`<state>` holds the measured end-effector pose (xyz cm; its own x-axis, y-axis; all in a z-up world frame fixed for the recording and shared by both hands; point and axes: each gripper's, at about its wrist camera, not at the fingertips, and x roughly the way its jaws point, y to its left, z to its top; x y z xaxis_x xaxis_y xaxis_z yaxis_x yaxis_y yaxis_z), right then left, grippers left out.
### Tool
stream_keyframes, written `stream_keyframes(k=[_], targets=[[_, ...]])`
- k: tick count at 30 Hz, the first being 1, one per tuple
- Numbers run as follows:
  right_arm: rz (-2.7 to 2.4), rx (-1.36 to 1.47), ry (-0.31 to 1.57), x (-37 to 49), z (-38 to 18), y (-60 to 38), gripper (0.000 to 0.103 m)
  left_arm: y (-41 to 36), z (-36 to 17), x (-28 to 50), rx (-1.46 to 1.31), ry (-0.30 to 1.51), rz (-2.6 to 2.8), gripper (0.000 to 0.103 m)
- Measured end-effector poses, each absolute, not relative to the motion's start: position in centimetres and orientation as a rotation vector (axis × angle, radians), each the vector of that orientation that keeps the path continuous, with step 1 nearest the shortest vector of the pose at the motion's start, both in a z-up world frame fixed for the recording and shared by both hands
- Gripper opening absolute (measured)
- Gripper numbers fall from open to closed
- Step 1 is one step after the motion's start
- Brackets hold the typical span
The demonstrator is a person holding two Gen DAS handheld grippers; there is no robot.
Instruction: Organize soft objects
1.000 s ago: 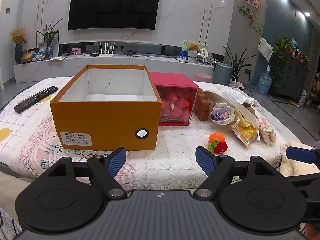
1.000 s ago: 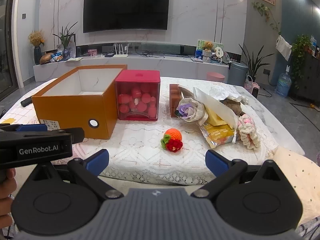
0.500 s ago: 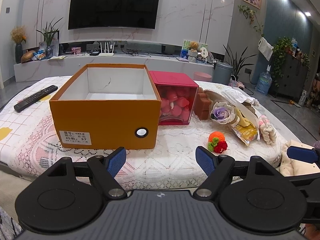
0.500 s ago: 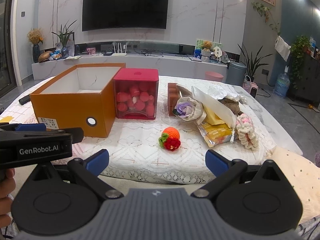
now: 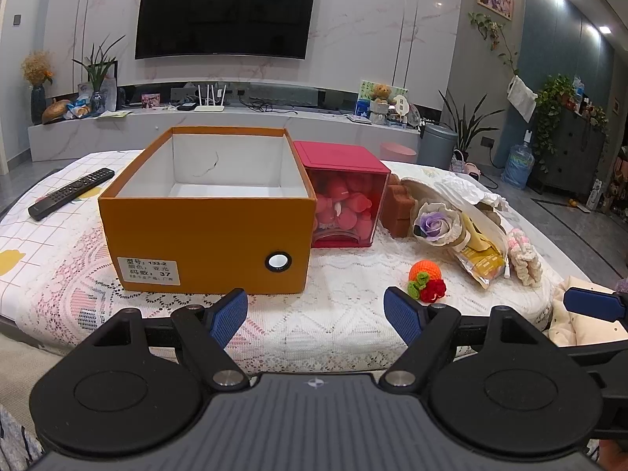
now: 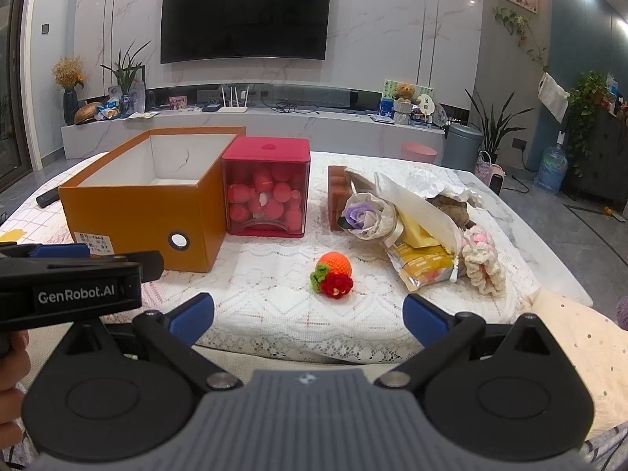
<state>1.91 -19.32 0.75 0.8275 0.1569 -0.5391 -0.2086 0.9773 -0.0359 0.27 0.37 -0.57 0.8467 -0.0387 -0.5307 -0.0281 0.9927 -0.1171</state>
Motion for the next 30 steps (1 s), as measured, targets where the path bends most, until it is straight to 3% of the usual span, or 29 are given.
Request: stream_keyframes(k=[30], targets=[[0.191, -0.103, 0.564, 1.77, 0.8, -19.23, 0.1, 0.43, -0.61, 0.04, -0.119, 0.557, -0.001, 0.093]])
